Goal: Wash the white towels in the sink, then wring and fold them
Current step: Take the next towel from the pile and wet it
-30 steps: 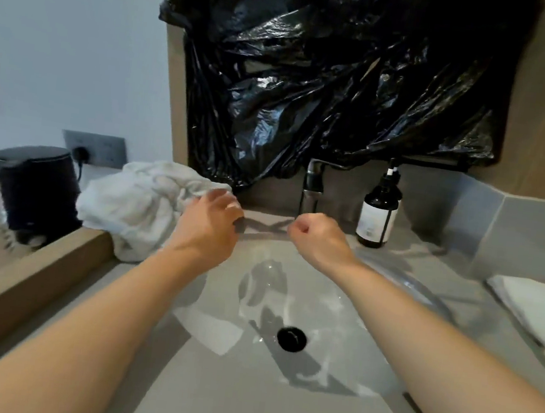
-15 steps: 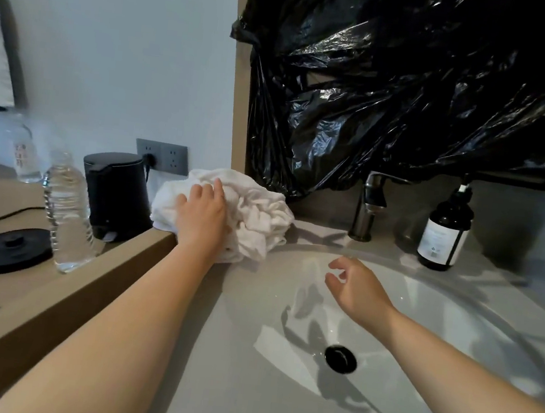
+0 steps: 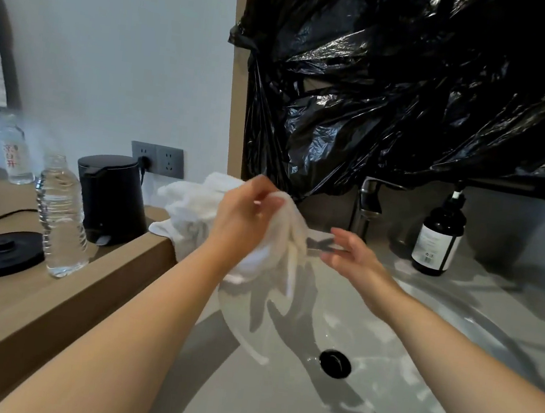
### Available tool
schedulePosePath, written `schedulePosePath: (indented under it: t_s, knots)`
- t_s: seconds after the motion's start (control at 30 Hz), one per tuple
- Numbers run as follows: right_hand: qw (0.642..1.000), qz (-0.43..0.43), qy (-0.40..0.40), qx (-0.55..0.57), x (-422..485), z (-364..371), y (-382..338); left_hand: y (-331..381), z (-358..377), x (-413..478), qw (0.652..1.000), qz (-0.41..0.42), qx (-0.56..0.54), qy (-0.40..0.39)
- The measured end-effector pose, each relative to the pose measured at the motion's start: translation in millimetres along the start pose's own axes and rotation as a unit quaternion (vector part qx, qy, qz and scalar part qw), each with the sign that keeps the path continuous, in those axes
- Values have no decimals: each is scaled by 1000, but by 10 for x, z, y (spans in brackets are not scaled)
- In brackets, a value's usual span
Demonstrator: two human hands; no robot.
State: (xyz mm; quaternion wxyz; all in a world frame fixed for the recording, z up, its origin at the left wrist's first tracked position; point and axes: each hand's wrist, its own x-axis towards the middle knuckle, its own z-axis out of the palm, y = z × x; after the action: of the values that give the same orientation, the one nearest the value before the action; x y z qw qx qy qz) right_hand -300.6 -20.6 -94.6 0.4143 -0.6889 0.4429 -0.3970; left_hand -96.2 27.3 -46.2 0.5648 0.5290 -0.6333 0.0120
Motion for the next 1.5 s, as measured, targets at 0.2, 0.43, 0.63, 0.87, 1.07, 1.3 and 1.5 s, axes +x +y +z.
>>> schedulePosePath:
  t_s: [0.2, 0.43, 0.63, 0.87, 1.07, 1.3, 1.5]
  knots:
    - [990, 27, -131, 52, -100, -117, -69, 339, 230, -191, 980, -101, -156, -72]
    - [975, 37, 29, 219, -72, -362, -291, 215, 279, -286, 942, -142, -100, -286]
    - [989, 101, -49, 96, -97, -501, -141, 73, 468, -290, 925, -224, -78, -296]
    - [889, 288, -244, -260, -91, -321, 421, -93, 375, -183, 949, -275, -103, -115]
    - [766, 237, -345, -487, -27, -111, 645, -33, 384, -199, 968, -97, 203, -115]
    - [731, 222, -398, -508, 9, 18, 774, 125, 432, -197, 853, 36, 396, -338]
    - [744, 232, -421, -464, -44, 26, 824, 131, 588, -327, 729, 90, 451, -508]
